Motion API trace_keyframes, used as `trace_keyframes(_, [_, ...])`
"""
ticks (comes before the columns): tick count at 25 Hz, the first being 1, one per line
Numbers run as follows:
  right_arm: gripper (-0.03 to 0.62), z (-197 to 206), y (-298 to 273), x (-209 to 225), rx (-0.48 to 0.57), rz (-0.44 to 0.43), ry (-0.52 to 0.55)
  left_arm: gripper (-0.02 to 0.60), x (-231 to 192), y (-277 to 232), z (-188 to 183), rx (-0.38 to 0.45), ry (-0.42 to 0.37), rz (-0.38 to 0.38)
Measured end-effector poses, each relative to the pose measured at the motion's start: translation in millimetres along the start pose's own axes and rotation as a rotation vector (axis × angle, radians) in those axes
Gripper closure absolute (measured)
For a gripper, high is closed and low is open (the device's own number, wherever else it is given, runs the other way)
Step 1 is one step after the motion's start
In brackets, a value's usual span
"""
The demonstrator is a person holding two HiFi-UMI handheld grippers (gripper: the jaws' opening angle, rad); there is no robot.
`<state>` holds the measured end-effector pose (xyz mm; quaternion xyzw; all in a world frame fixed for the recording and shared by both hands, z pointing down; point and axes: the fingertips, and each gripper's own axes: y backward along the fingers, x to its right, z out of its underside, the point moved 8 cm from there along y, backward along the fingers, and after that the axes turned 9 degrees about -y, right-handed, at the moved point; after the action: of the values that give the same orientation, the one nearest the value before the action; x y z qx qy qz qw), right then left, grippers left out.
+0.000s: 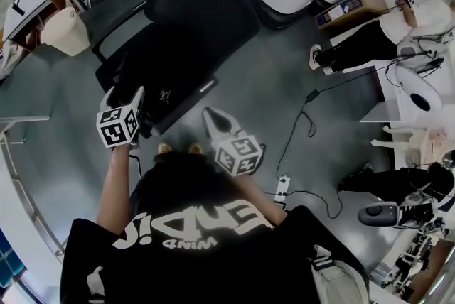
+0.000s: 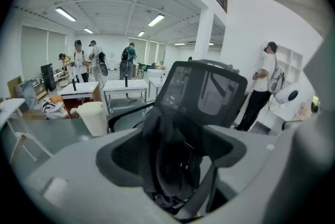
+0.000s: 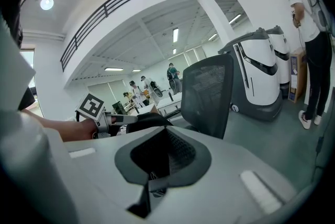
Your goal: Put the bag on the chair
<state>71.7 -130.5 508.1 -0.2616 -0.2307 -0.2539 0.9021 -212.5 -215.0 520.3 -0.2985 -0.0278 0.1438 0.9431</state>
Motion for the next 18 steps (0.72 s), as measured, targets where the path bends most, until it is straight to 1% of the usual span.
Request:
trace_keyframes(4, [0.592,1,2,-8,0.004,-0.012,0.011,0.226,6,15,-1,0.024,-0.014,0.021])
trace_keyframes(6, [0.592,2,2,-13,0.008,-0.020,0.017,0.249,9,23,-1,0.040,-0.018,0.033])
trace_keyframes(8, [0.592,2,3,-17,0.011,-0.027,0.022,0.322,14,31,-1,0.059,-0.023,0.043])
trace_keyframes(13, [0.592,4,4,-24,0.011,-0.038,0.034,0.437,24,49,-2,0.101,-0.019,0.069])
trace_keyframes(16, [0.592,5,5,-28,0.010,-0.043,0.042,0.557,27,60,-4,0.128,-0.021,0.044])
trace_keyframes(17, [0.592,5,6,-29,0.011,-0.045,0.044,0.583,28,64,-4,0.135,-0.022,0.043])
trace_keyframes(18, [0.592,5,6,-30,0.013,-0.047,0.045,0.583,30,67,-4,0.139,-0.021,0.049])
